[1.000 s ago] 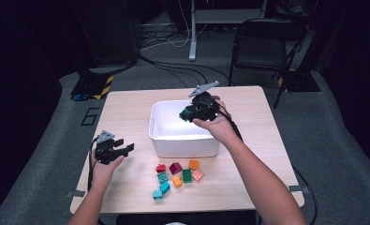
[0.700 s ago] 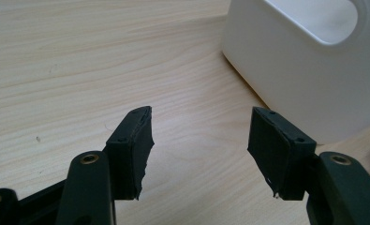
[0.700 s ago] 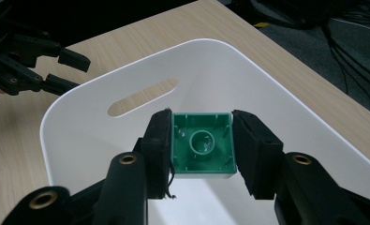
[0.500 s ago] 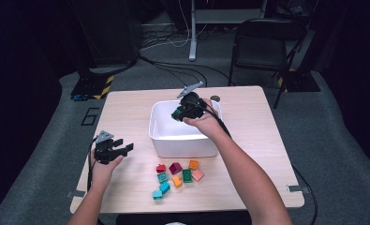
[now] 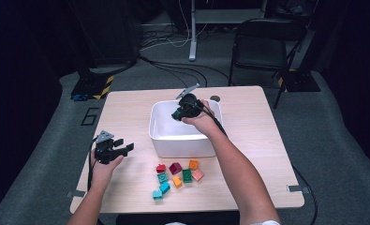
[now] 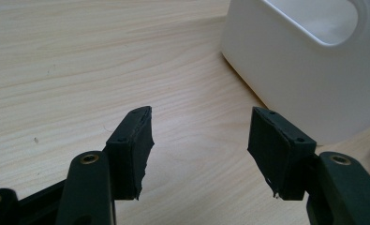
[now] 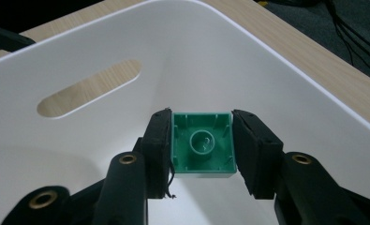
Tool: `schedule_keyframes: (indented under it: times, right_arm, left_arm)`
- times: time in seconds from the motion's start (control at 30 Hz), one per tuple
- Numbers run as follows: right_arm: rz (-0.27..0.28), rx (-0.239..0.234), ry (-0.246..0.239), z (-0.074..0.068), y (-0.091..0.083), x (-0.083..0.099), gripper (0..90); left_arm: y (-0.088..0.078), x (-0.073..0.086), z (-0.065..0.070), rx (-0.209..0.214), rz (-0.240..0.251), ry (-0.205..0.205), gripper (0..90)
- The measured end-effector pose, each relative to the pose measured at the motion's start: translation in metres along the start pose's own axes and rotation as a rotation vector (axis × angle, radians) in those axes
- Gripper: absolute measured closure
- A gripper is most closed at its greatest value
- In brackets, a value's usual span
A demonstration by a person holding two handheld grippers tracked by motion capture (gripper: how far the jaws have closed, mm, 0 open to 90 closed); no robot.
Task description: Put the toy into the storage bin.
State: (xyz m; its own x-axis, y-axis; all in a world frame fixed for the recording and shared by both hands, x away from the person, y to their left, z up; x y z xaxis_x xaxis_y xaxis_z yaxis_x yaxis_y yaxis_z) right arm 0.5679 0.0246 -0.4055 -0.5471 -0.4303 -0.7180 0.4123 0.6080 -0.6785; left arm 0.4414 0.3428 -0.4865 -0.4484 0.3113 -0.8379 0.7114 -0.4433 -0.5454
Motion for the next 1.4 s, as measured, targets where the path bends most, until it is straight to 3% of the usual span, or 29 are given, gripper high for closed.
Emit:
schedule_keyframes:
  times: [0.33,0.47,0.6,0.8,1.03,1.23,1.4]
  right_arm:
    - [-0.040,0.008,0.013,0.004,0.006,0.003,58.1]
    - [-0.040,0.002,0.019,0.004,0.005,0.003,51.2]
    - [-0.036,0.017,0.022,0.003,0.001,0.003,50.7]
    - [0.003,-0.005,0.019,-0.007,-0.020,-0.001,49.9]
    - [0.061,-0.034,-0.026,-0.021,-0.050,0.000,48.2]
    - [0.089,-0.069,-0.025,-0.031,-0.073,0.002,46.6]
    - [0.114,-0.093,-0.065,-0.043,-0.089,0.007,46.4]
  left_arm:
    - [0.001,0.000,0.000,0.003,-0.006,0.003,39.7]
    - [0.000,0.000,0.000,-0.001,-0.005,0.001,39.5]
    - [0.000,0.000,0.000,-0.004,-0.002,0.001,38.6]
    - [0.000,0.000,-0.001,-0.008,-0.009,-0.003,38.5]
    - [0.000,0.000,0.000,-0.011,-0.012,-0.001,38.5]
    - [0.001,0.001,0.000,-0.015,-0.005,-0.006,38.4]
    - [0.001,0.001,-0.001,-0.012,-0.014,-0.004,38.5]
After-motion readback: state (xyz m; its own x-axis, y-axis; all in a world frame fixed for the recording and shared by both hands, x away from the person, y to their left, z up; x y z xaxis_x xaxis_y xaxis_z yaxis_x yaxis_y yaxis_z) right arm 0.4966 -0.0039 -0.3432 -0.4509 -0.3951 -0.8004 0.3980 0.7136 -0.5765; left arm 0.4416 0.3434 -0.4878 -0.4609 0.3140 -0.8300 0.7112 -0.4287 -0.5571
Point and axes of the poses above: each handheld gripper's, and its own axes: y roughly forward along the jaws, x roughly out of its underside, z roughly to its right, the point moved 1 cm from there along y, roughly forward along the jaws, and after that the axes turned 11 degrees about y, right-handed, at the moved point
